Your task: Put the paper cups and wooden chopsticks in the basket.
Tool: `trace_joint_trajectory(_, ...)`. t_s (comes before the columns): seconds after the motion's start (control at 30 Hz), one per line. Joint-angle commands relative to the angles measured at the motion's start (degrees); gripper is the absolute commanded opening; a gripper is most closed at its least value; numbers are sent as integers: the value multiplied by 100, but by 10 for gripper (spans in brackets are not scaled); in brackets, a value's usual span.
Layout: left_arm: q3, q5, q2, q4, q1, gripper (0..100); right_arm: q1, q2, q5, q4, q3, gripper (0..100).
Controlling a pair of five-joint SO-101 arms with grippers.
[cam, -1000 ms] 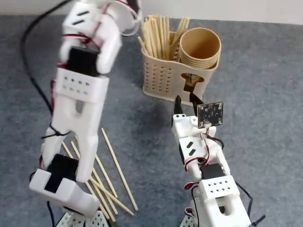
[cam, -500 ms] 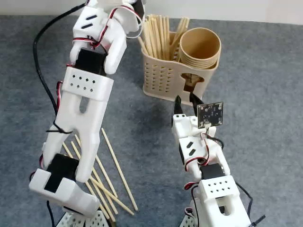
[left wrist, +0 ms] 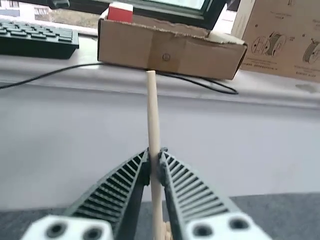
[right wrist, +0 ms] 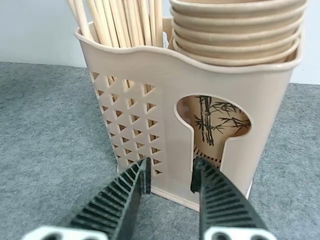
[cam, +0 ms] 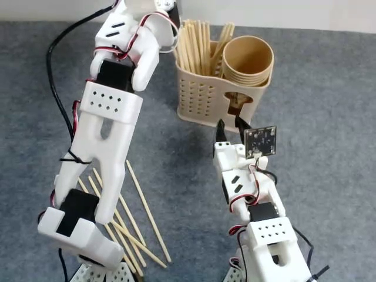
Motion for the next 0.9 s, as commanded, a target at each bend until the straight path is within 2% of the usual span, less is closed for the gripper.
trace_joint_trajectory(0.0, -119, -149, -119, 246, -92, 110, -40, -136, -9, -136, -31, 145)
trace_joint_trajectory(0.17, -84, -176, -321, 642, -154, 123, -40, -136, -9, -136, -31, 145)
trace_joint_trajectory(0.4, -75, -193, -1244, 1890, -163, 123, -40, -136, -9, -136, -31, 145)
trace_joint_trajectory(0.6, -75, -659, -1613, 3499, -356, 123, -40, -145, -9, -136, -31, 145)
trace_joint_trajectory(0.87, -66, -668, -1578, 5556, -848, 120, -40, -145, -9, -136, -22, 145)
